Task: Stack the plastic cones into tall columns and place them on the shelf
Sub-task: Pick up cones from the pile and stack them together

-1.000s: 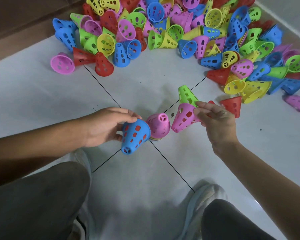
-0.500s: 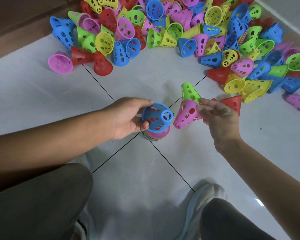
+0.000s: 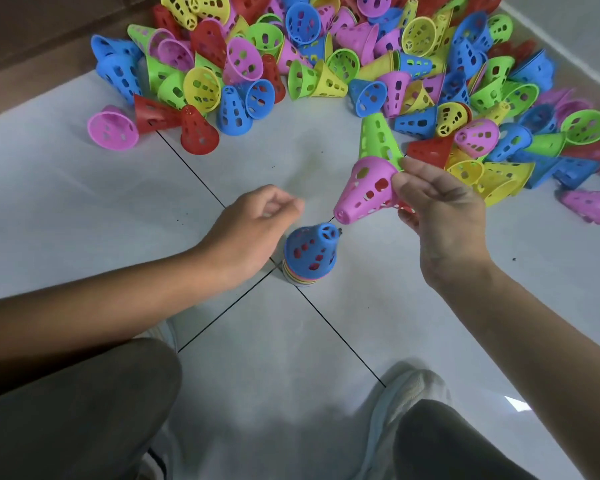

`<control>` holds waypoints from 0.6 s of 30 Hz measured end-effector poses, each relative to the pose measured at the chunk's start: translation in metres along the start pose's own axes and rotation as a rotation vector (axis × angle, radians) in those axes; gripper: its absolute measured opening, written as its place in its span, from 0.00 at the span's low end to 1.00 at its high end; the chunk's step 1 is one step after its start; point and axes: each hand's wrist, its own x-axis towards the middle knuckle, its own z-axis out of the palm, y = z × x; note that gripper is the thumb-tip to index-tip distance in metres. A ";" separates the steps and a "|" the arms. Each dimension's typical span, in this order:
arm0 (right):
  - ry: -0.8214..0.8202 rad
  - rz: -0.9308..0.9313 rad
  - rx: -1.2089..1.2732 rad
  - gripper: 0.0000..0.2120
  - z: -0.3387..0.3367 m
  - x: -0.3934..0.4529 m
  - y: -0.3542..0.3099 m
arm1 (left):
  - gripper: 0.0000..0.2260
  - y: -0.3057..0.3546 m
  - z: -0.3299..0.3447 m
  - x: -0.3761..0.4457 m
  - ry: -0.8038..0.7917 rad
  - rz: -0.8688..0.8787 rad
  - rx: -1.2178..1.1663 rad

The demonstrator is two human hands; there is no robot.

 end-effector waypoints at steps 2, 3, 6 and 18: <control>-0.015 -0.009 0.021 0.09 0.008 -0.005 -0.006 | 0.24 0.009 -0.005 0.000 0.030 0.098 -0.002; -0.022 -0.015 0.034 0.10 0.012 -0.008 -0.009 | 0.26 0.013 -0.007 -0.001 0.019 0.141 -0.010; -0.032 -0.045 0.073 0.10 0.021 -0.018 -0.019 | 0.32 0.029 -0.008 -0.004 -0.030 0.225 0.041; -0.041 -0.165 0.115 0.10 0.027 -0.048 -0.029 | 0.17 0.019 -0.004 -0.027 0.132 0.387 0.089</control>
